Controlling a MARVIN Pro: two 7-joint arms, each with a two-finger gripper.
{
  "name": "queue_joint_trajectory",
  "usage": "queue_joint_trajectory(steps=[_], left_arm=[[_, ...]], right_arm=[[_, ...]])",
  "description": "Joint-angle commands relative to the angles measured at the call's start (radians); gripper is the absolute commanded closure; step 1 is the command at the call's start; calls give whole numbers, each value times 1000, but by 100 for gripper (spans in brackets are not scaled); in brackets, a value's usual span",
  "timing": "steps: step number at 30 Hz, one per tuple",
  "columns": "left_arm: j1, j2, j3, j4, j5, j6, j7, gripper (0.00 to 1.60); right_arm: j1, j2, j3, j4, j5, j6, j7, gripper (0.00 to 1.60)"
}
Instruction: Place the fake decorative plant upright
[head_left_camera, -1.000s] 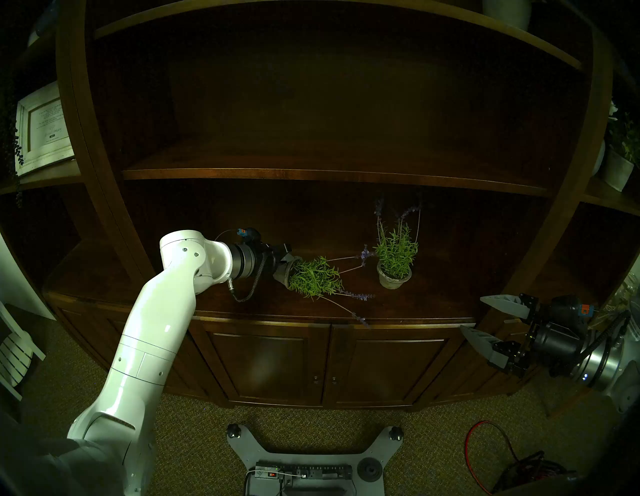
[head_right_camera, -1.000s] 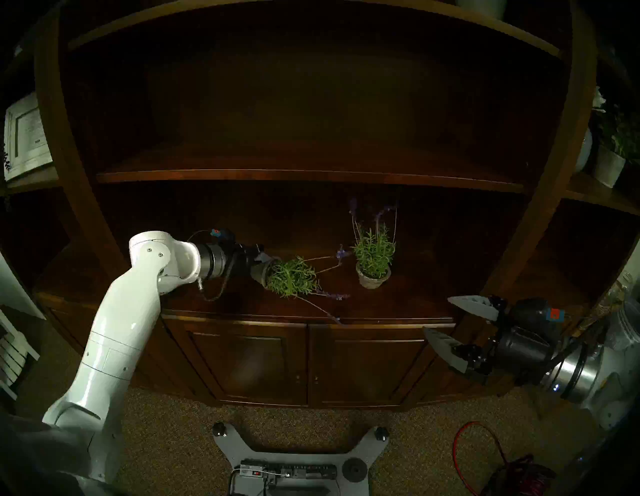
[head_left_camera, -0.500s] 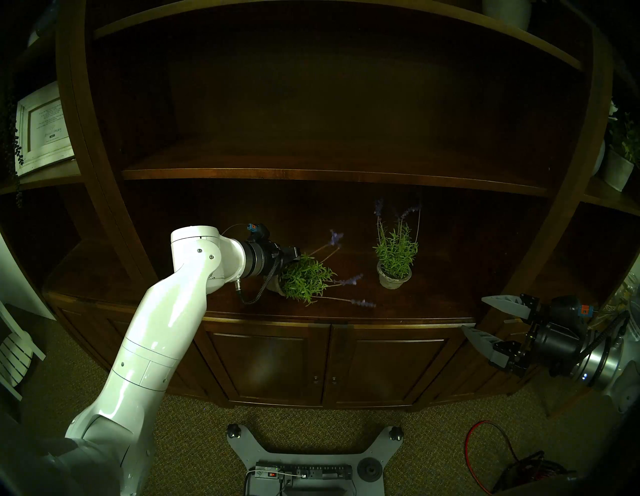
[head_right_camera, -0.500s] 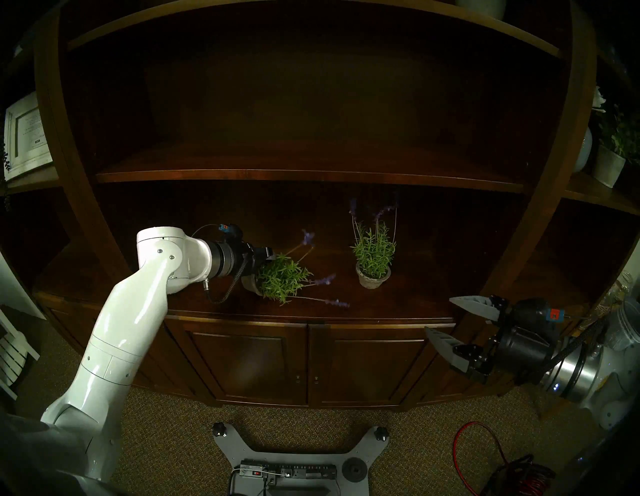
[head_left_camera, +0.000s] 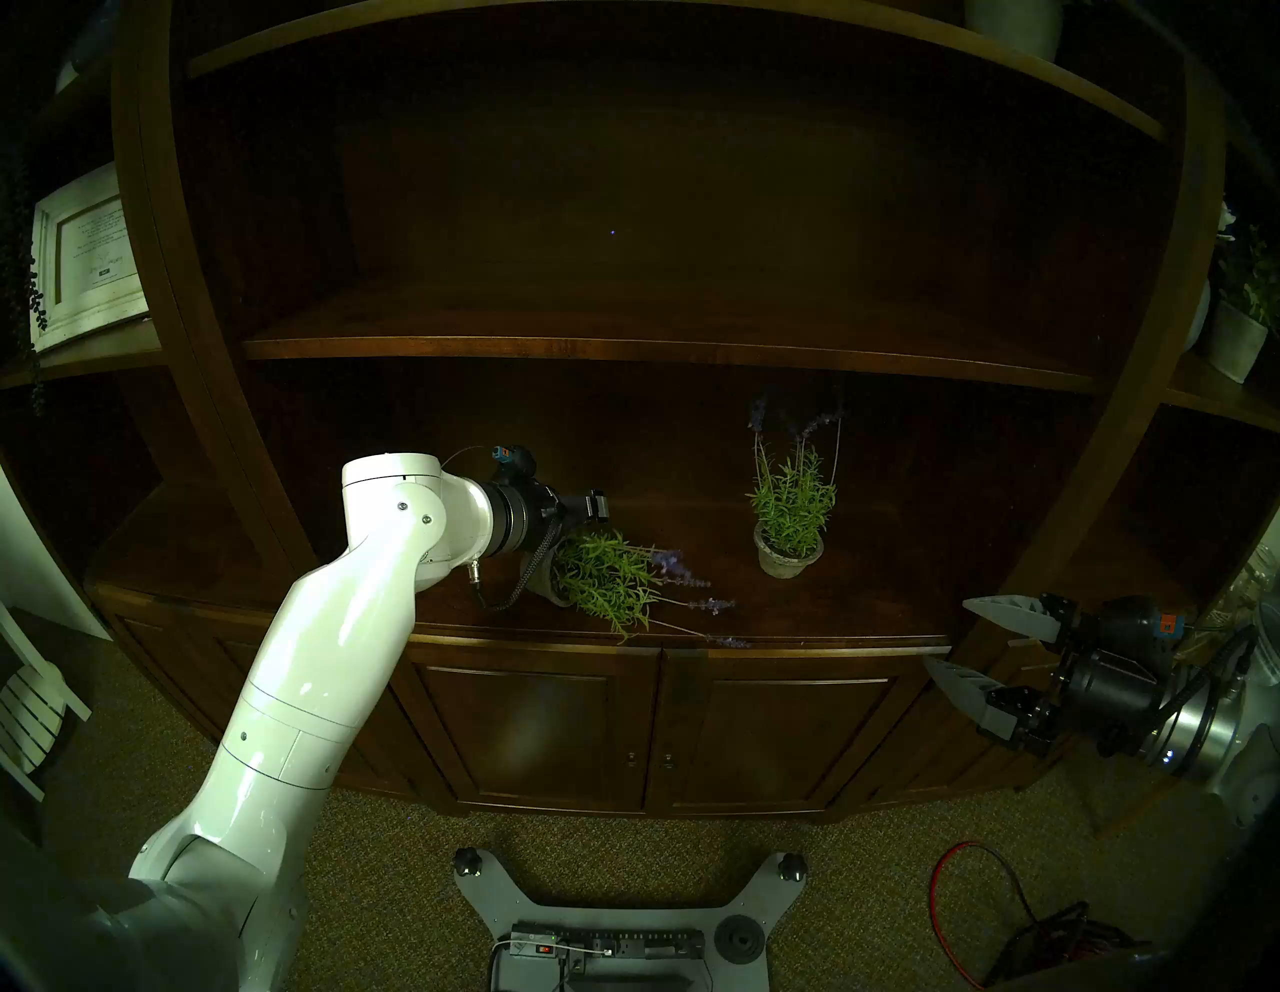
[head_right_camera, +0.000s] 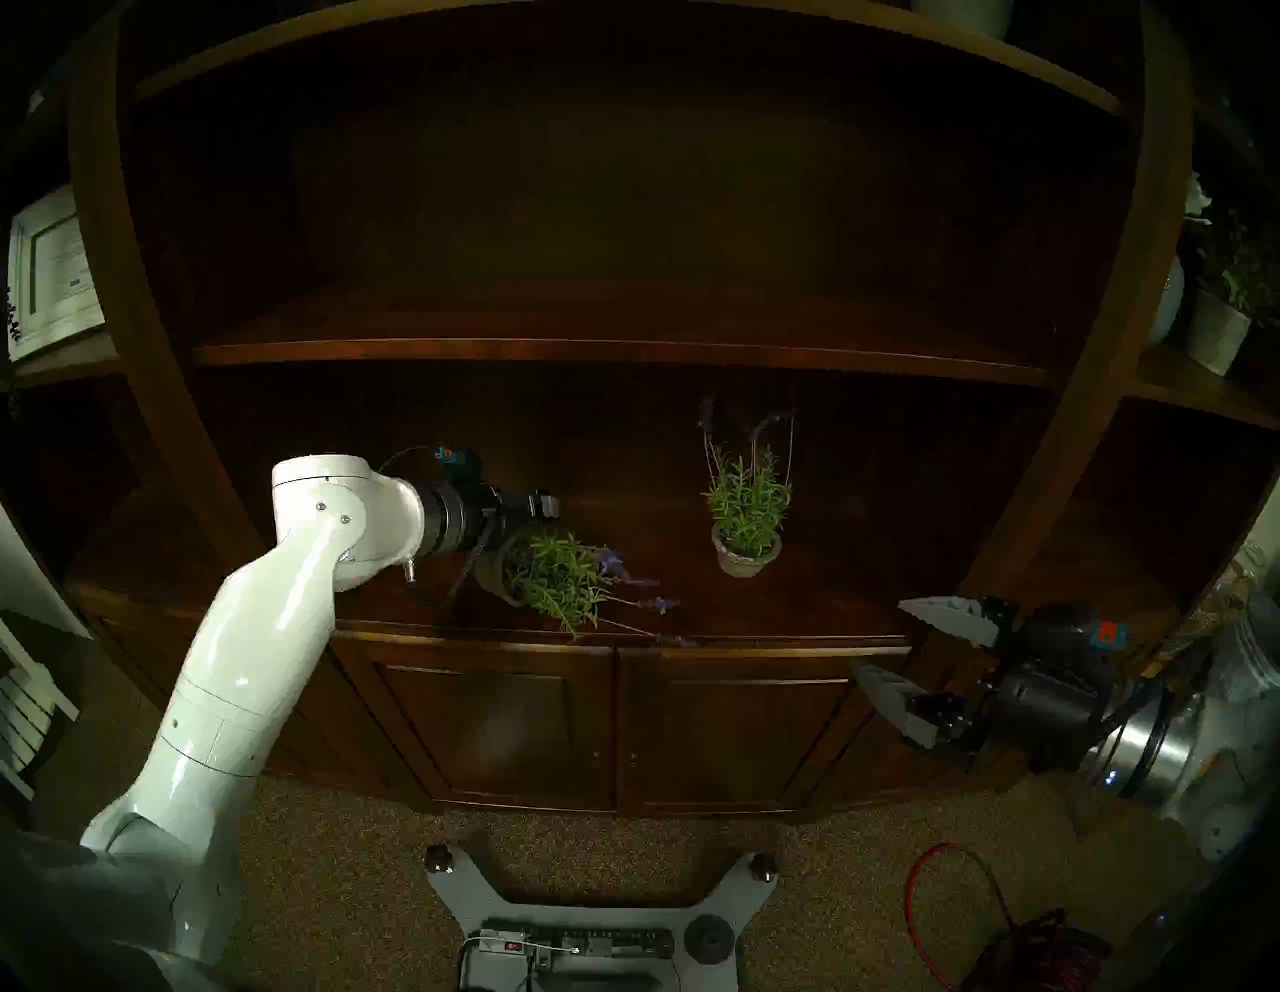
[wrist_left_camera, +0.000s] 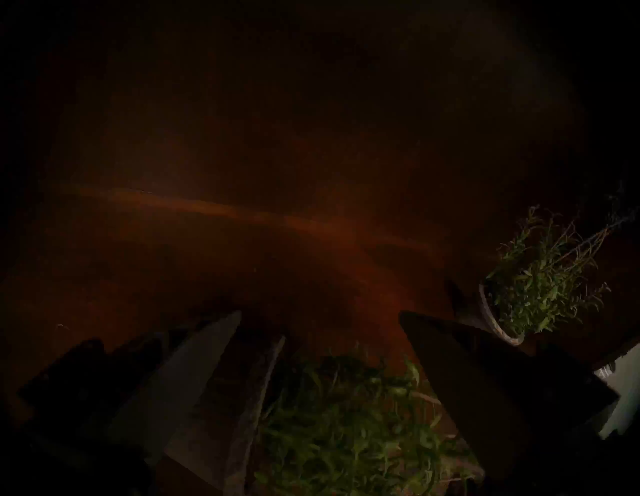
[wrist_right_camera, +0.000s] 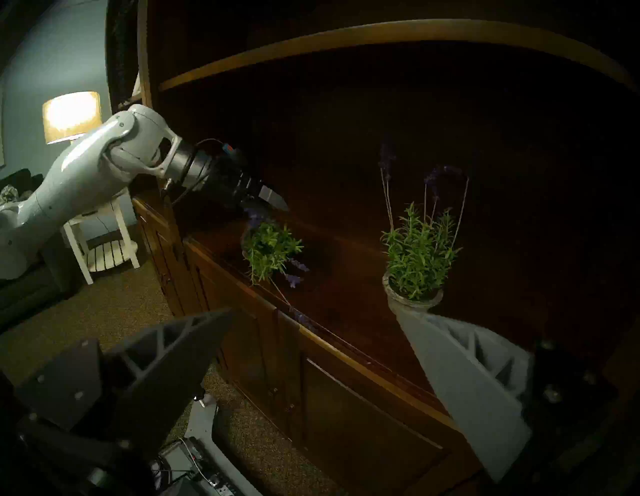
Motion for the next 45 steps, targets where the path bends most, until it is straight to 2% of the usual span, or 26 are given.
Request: queue_joint_trajectory(steps=[1,11,31,45], left_arm=[[-15,-6,5,-20,7,-19,-20,0],[-3,0,13,3,29,-36,-48,0],[-22,2,-7,-34,46,-28,-60,0],[-15,-2,3,-42,71,-36,-63,0]], right_arm=[[-3,0,1,-1,4,-15,3,0],[-1,-1,1,-1,3,-15,0,0],[10,0,1,2,7,-15,2,0],[1,-2,1,13,30,-15,27,0]])
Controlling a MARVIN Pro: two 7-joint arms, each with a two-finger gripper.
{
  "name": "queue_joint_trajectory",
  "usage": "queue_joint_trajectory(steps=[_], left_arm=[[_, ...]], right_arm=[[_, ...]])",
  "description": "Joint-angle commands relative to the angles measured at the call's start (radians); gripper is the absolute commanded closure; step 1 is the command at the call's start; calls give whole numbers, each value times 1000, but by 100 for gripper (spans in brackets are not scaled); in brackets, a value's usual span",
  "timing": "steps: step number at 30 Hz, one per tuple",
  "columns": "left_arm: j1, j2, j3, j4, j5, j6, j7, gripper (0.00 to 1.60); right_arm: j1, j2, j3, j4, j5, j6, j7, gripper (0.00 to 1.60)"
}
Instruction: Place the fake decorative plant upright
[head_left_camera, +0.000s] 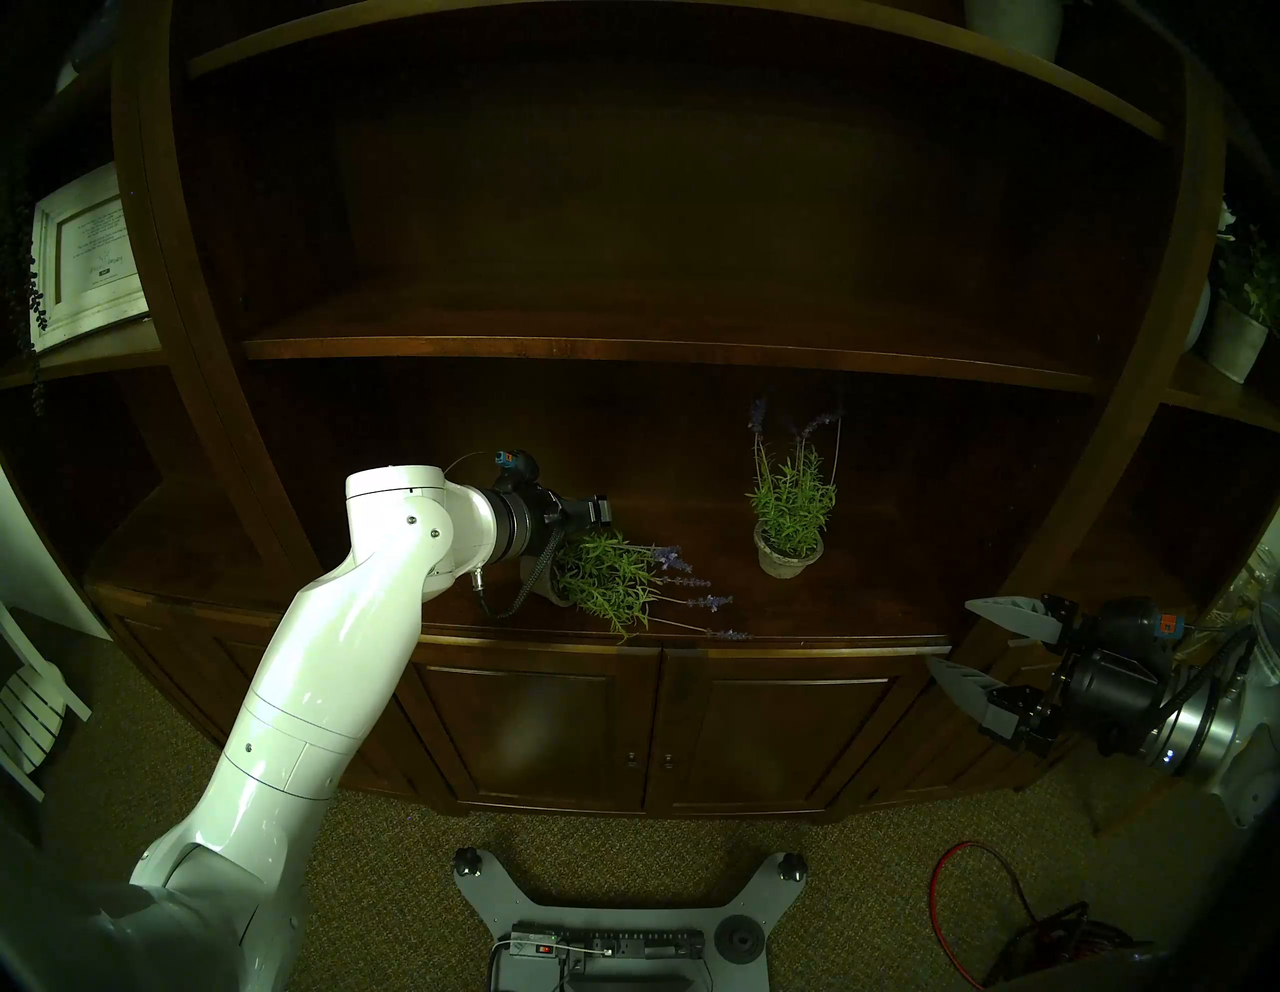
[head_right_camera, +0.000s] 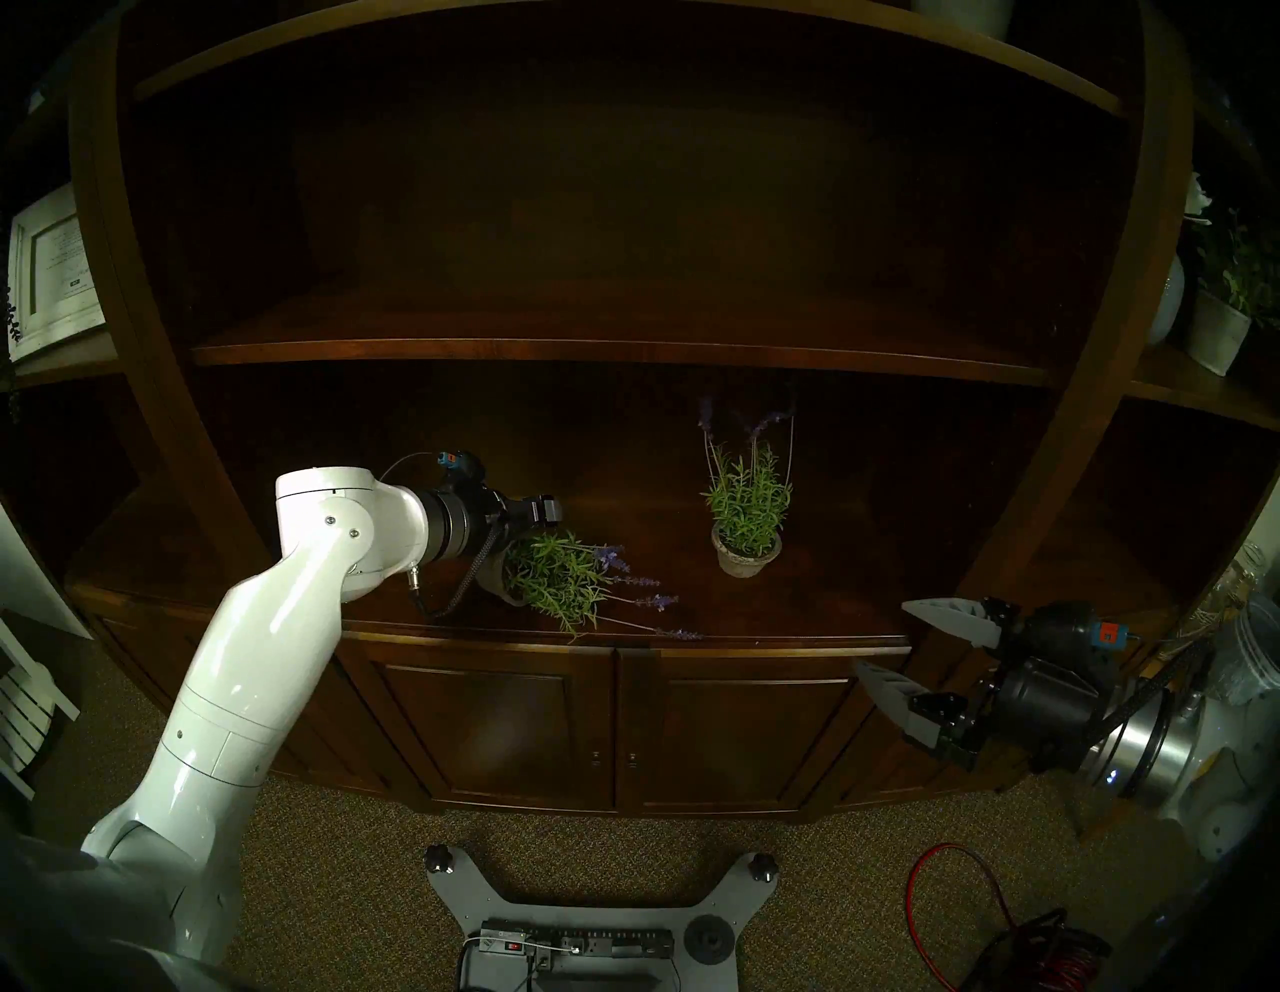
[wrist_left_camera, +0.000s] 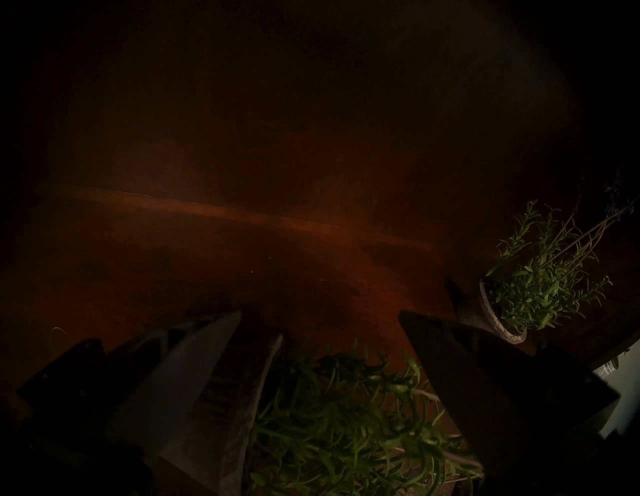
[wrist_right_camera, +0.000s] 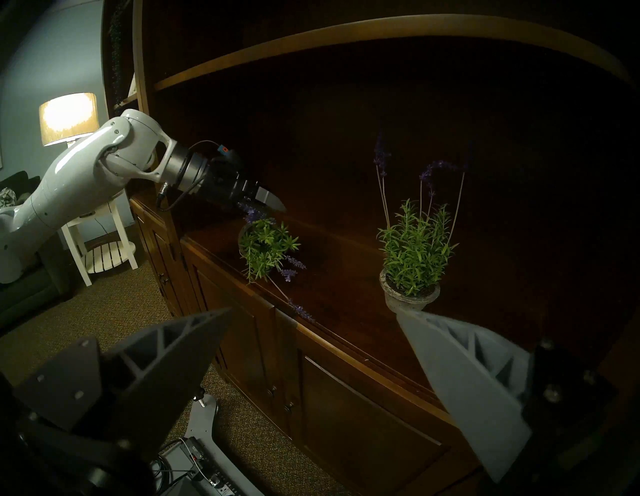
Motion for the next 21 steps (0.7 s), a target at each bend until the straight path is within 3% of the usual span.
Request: queue_joint_trajectory(steps=[1,14,21], left_arm=[[-32,-2,-4,-37,7,-12,-11,0],[-36,12,-32,-104,8,5,-7,0],[20,35,-57,-196,0,19,2,0]], right_arm=[[4,-3,1,3,9,-15,11,0],[2,1,1,8,21,-15,25,0],[-1,0,1,8,29,-15,37,0]])
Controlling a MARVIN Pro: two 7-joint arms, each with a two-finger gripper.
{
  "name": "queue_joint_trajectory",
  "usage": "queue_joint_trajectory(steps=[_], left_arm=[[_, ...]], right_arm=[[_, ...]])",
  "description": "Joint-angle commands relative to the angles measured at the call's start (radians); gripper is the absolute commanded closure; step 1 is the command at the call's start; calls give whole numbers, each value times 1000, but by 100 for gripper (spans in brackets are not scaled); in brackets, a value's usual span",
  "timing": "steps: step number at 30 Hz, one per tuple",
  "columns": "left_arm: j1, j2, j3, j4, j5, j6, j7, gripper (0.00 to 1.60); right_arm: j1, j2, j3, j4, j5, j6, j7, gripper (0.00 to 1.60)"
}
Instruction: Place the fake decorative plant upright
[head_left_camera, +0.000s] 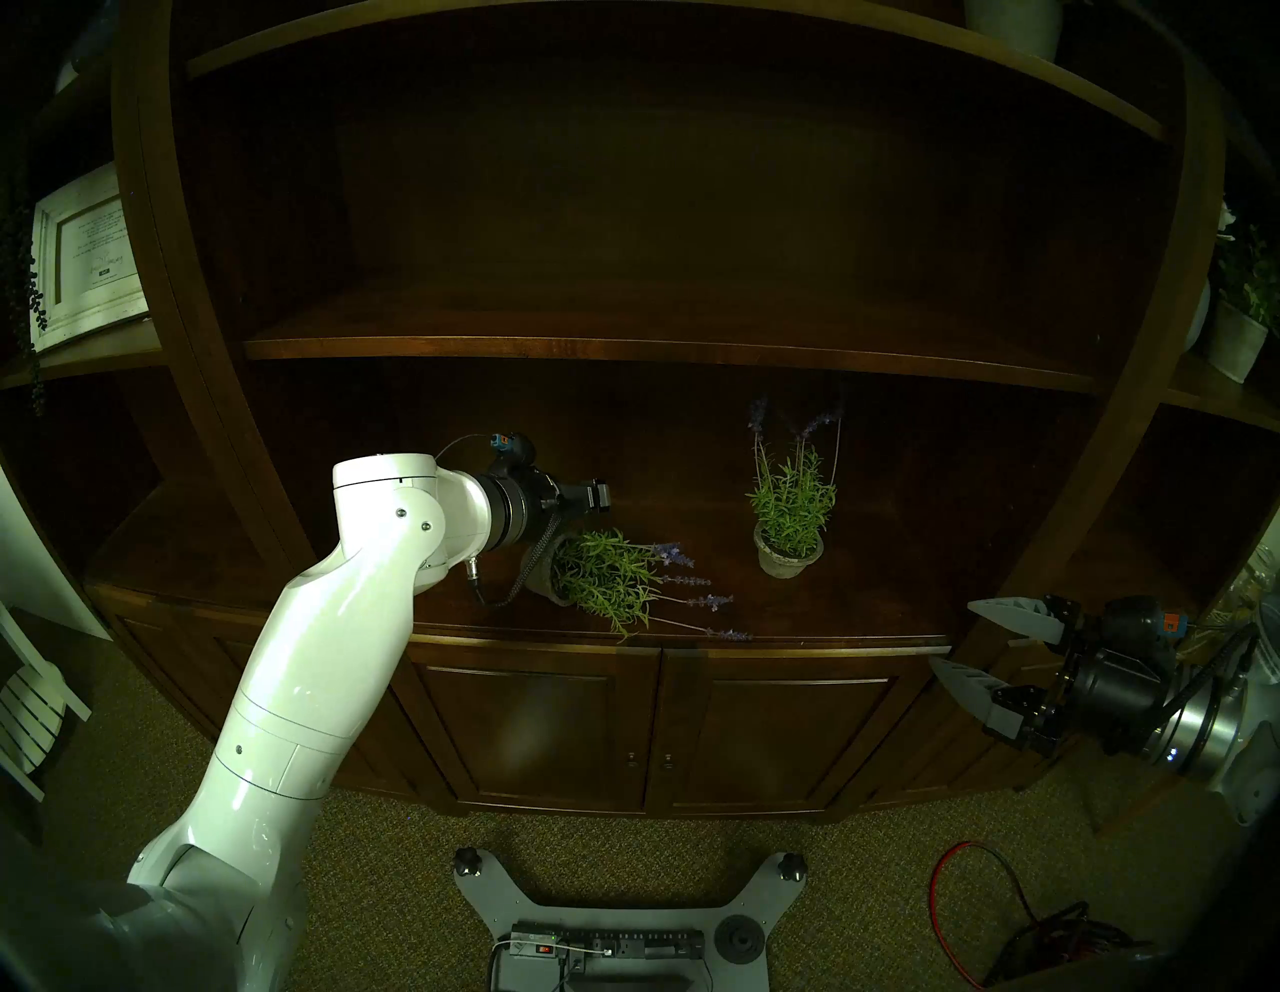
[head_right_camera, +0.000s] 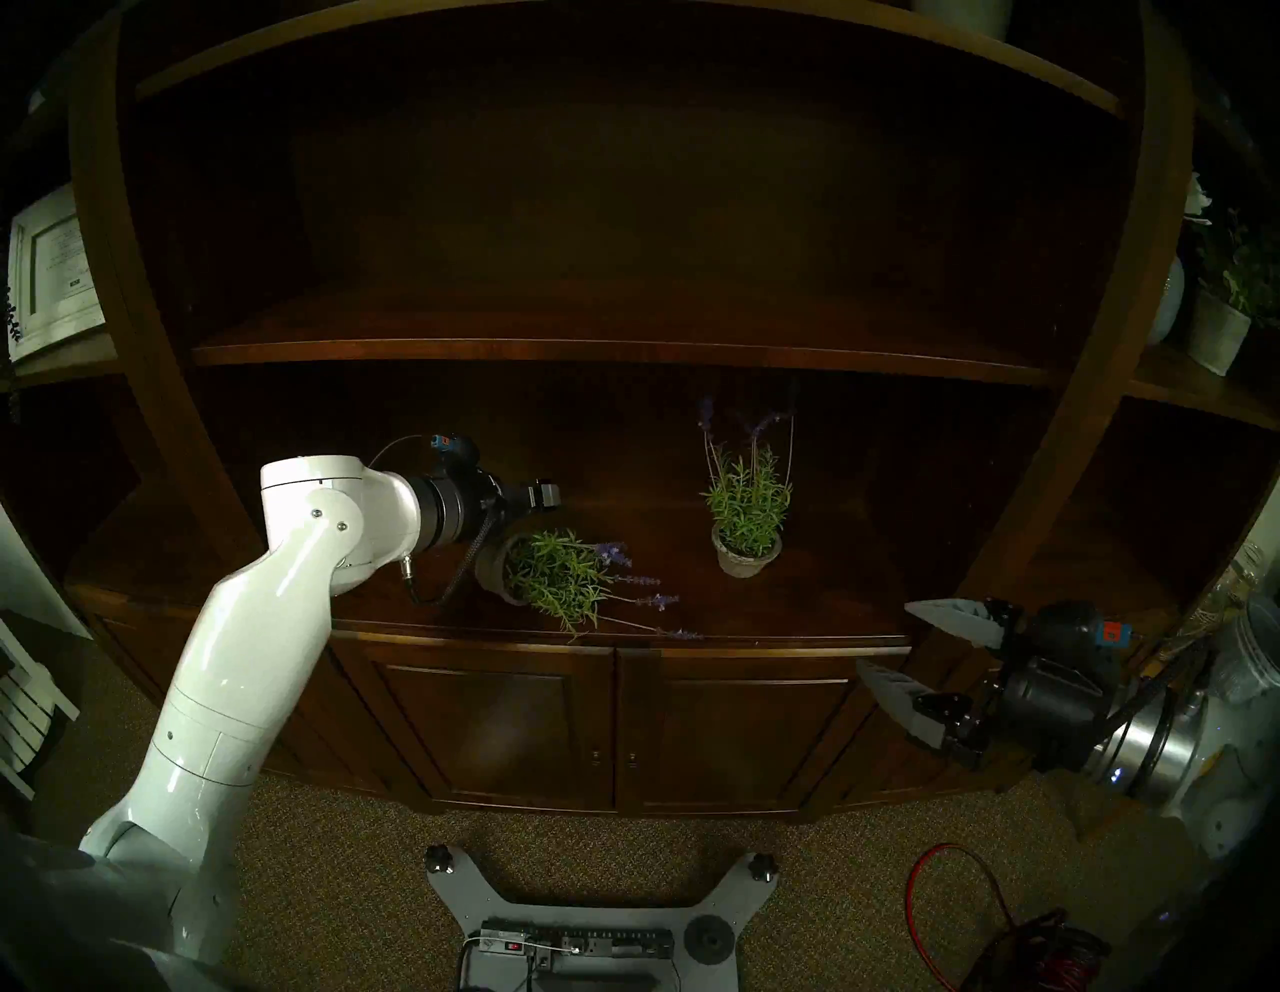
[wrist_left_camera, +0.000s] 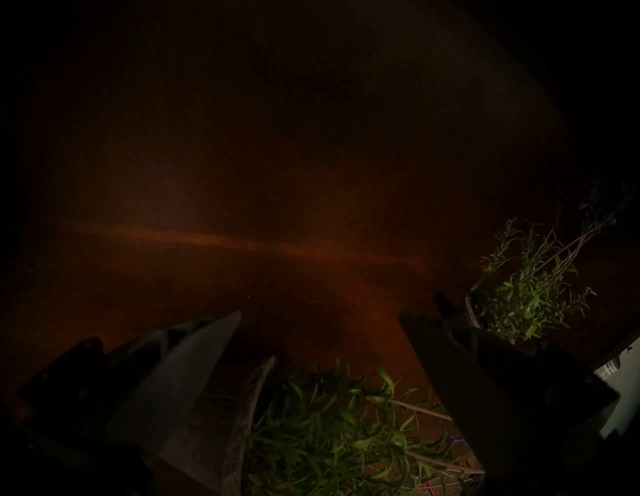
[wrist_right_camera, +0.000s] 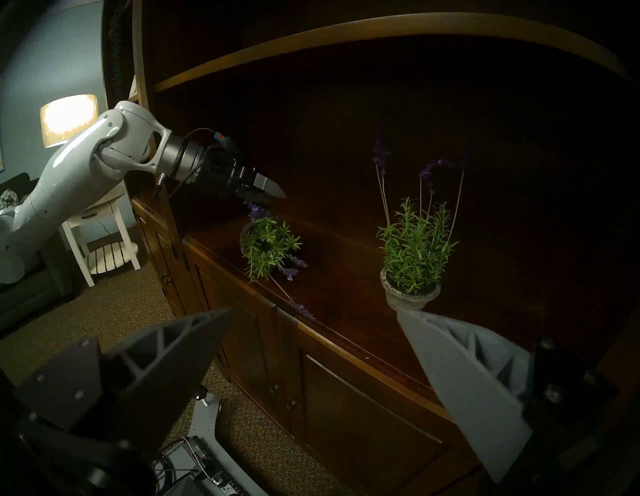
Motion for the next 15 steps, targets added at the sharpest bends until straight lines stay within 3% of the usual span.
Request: queue_joint_trajectory(steps=[1,10,11,15], left_arm=[[15,17,-31,-105,-11,11,3,0],[117,63,-50,-233,-21,21,-3,0],[103,66,-40,-200,-19,21,-11,0],[164,92,-53,-259,-11,21,-1,0]], right_arm=[[0,1,1,-1,2,-15,4,0],[-9,-4,1,1,9,-15,16,0],[-10,-5,1,1,9,-15,17,0],[-12,-7,1,1,12,-15,23,0]])
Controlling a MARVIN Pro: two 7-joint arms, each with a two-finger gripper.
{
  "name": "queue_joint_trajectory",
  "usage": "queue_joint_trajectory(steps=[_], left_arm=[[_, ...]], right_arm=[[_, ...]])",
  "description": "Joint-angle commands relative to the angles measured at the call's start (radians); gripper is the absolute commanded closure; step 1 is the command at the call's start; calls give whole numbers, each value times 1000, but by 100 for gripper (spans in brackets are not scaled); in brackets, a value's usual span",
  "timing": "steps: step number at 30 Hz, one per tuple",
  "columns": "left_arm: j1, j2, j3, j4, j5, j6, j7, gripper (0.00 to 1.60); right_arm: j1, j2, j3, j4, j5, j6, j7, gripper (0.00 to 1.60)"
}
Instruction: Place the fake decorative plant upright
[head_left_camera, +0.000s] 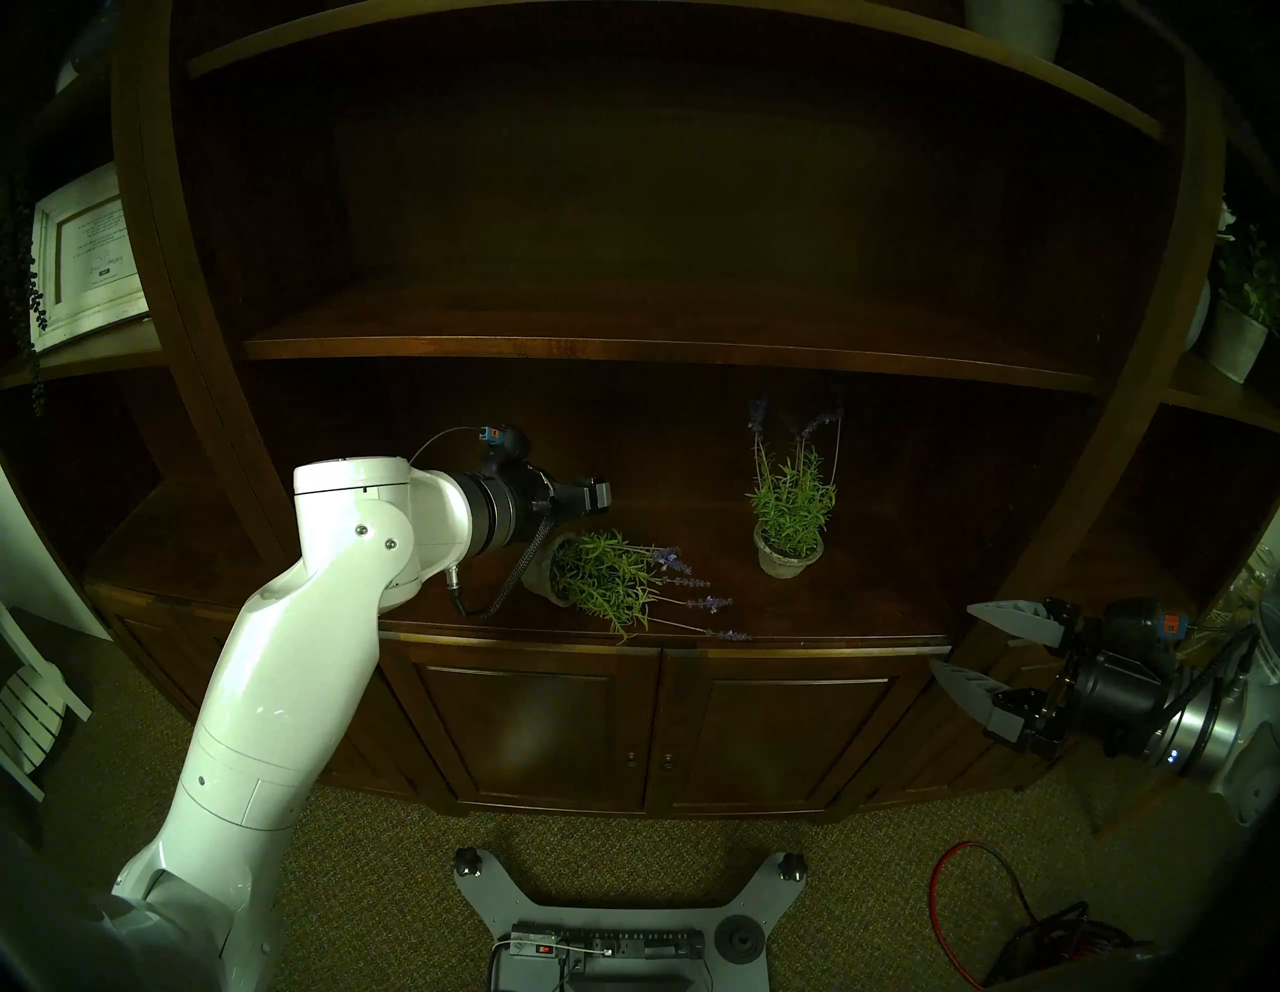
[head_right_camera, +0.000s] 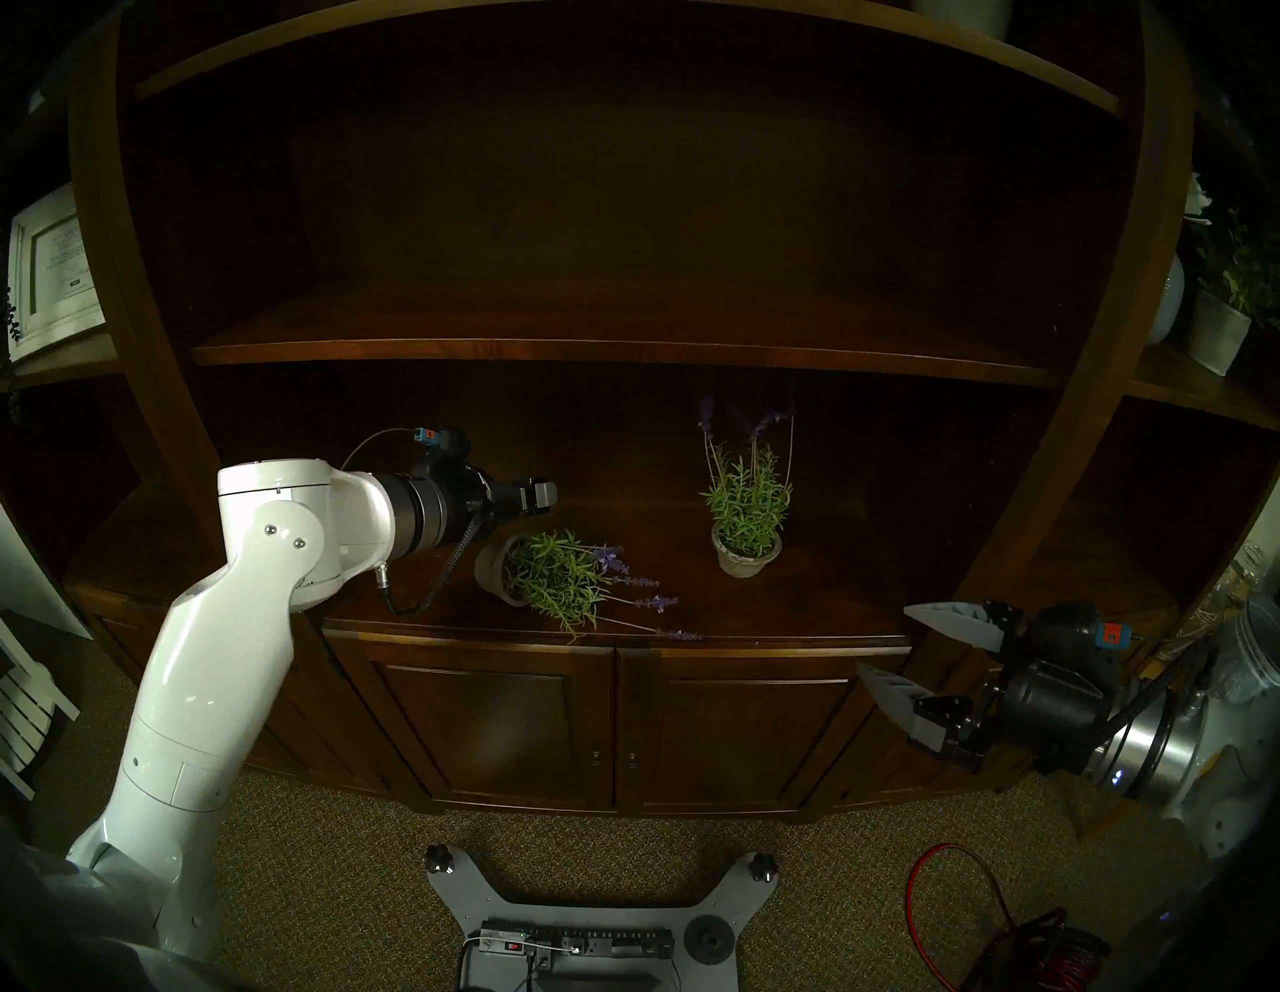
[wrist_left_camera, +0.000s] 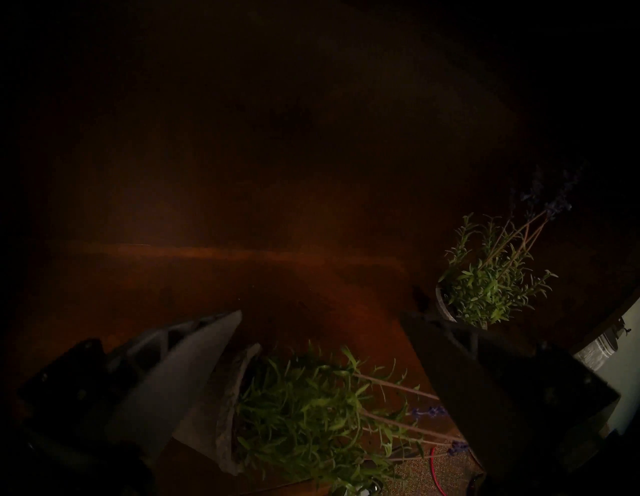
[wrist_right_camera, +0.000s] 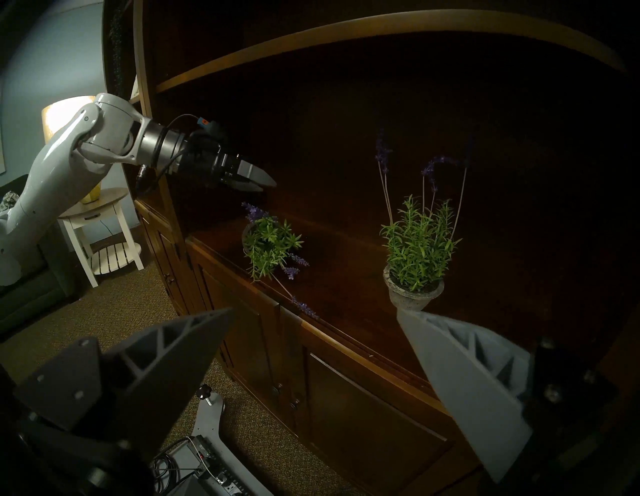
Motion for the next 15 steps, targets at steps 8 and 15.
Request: queue_joint_trajectory(steps=[8,15], left_arm=[[193,82,-100,-262,25,-11,46,0],[268,100,-98,-317,43,-3,65,0]], right_arm=[[-3,-15,1,-7,5,-15,15,0],[-4,-25,1,-12,13,-15,26,0]])
